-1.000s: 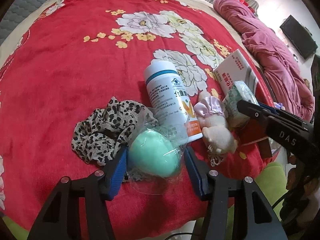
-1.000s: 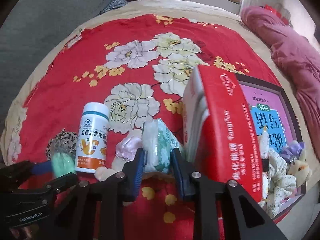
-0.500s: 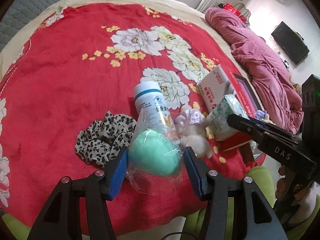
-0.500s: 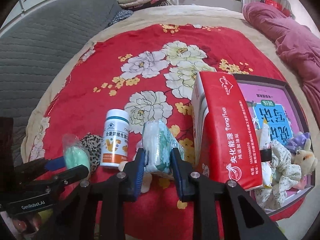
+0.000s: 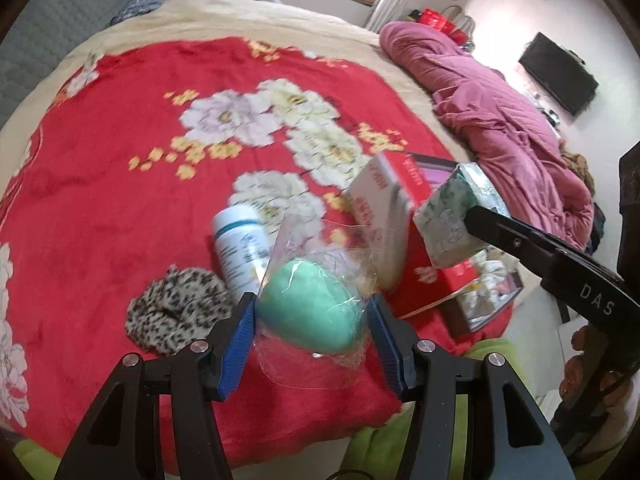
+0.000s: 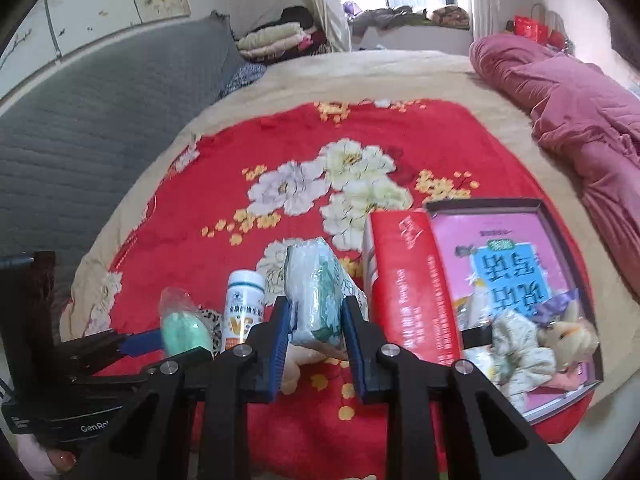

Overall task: Organize soft objects
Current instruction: 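Carry the sponge bag with left tool while right tool carries the tissue pack to the box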

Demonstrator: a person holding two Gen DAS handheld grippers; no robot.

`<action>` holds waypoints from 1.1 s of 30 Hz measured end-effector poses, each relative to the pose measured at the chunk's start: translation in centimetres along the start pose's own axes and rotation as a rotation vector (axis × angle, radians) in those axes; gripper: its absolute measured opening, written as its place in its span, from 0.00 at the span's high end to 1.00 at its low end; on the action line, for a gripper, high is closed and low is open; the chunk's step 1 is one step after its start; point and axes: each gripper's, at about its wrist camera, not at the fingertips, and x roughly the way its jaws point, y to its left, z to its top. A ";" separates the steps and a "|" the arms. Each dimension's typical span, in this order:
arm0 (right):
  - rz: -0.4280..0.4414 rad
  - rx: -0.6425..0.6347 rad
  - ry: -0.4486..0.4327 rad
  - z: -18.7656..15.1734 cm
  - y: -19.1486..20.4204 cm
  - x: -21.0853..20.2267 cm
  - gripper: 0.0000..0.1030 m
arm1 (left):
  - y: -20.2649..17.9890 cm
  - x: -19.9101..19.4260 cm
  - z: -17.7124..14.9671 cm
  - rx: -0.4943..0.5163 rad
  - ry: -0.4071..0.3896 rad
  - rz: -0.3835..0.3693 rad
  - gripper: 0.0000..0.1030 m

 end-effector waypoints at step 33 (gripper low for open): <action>-0.077 0.156 -0.190 0.9 -9.2 -10.8 0.74 | -12.4 -1.3 4.5 0.221 -0.038 -0.065 0.44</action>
